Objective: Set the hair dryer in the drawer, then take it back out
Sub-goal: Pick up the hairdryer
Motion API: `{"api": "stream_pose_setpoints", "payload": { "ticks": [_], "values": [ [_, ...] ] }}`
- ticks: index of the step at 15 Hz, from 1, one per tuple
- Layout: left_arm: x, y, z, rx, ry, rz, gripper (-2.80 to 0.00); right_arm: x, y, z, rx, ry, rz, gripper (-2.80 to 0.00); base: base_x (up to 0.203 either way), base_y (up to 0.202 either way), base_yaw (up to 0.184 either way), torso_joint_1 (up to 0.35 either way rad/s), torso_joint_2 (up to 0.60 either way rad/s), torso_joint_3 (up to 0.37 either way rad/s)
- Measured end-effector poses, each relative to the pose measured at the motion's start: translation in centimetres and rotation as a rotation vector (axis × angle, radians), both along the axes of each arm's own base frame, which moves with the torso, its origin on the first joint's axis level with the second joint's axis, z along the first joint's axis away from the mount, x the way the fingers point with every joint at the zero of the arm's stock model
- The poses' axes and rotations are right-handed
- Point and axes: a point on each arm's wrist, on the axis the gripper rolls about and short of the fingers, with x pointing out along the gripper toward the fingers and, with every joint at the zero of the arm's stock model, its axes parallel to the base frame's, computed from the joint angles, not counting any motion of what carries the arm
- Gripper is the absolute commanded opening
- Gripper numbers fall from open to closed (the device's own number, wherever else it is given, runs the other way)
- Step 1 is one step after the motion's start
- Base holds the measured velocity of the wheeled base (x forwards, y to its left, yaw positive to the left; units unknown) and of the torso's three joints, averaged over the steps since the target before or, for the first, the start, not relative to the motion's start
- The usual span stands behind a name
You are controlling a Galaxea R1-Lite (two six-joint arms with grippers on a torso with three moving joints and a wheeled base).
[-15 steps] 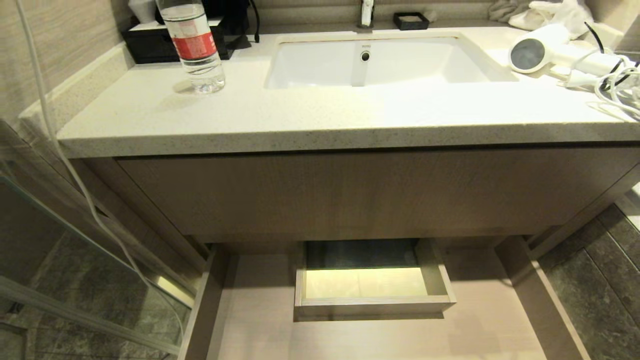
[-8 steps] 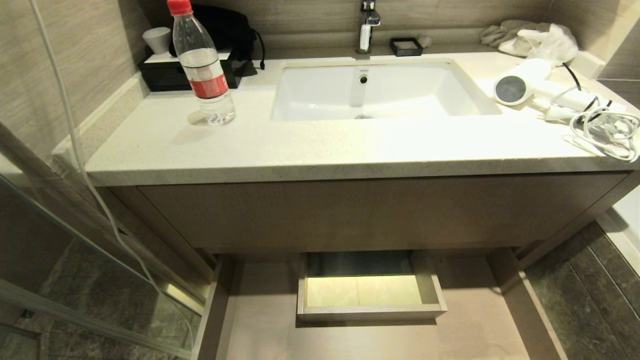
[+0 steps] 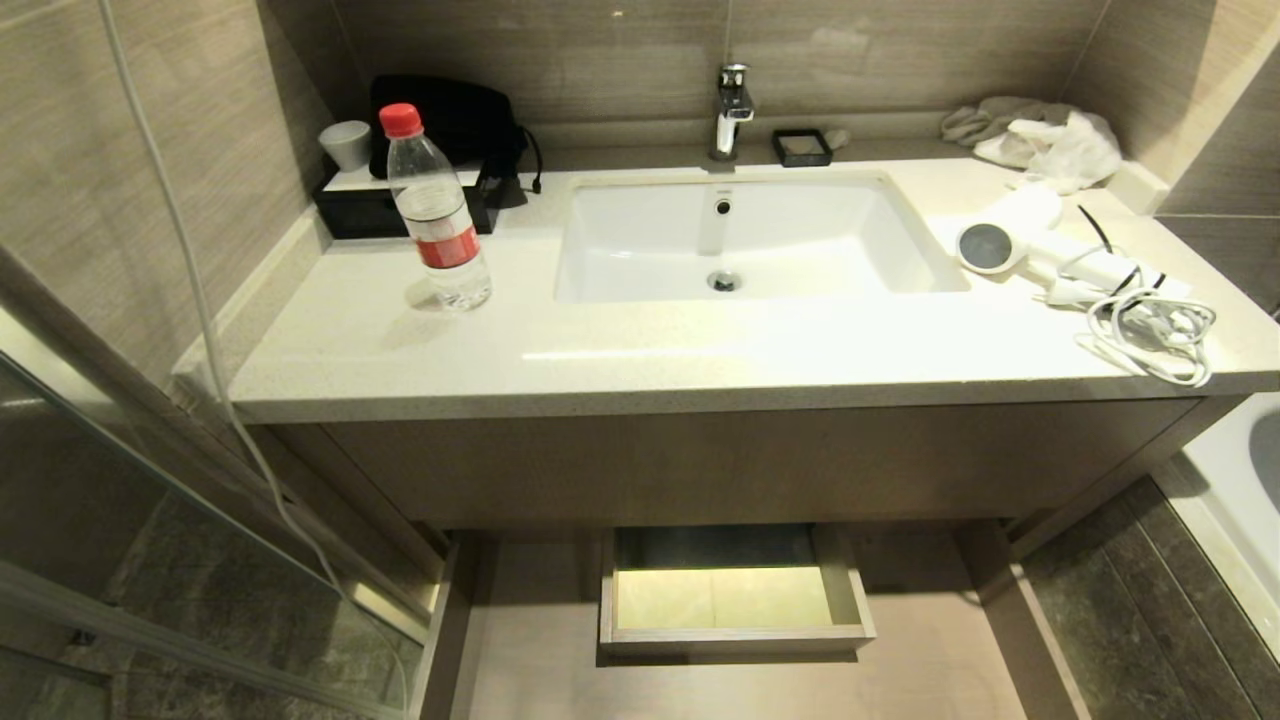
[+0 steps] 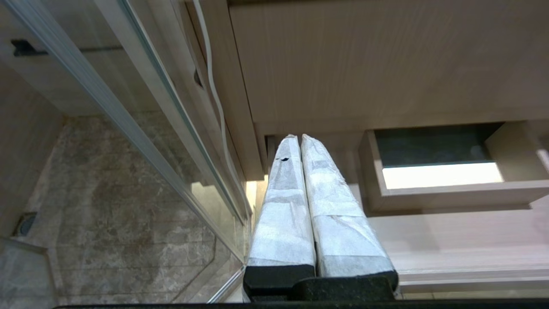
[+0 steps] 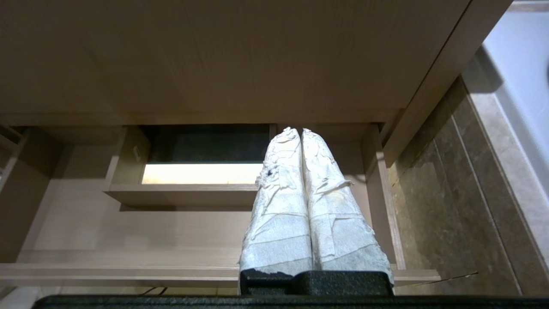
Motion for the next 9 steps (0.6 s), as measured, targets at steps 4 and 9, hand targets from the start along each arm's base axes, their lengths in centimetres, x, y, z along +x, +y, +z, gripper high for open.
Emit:
{"api": "stream_pose_setpoints", "payload": {
  "ticks": [4, 9],
  "values": [
    [0.00, 0.00, 0.00, 0.000, 0.000, 0.000, -2.80, 0.00, 0.00, -0.01, 0.005, 0.001, -0.001, -2.80, 0.000, 0.000, 0.000, 0.108, -0.28, -0.158],
    [0.00, 0.00, 0.01, 0.000, -0.001, 0.000, -2.80, 0.00, 0.00, -0.01, -0.003, 0.001, 0.000, -2.80, 0.000, 0.000, 0.000, 0.000, 0.00, 0.000]
  ]
}}
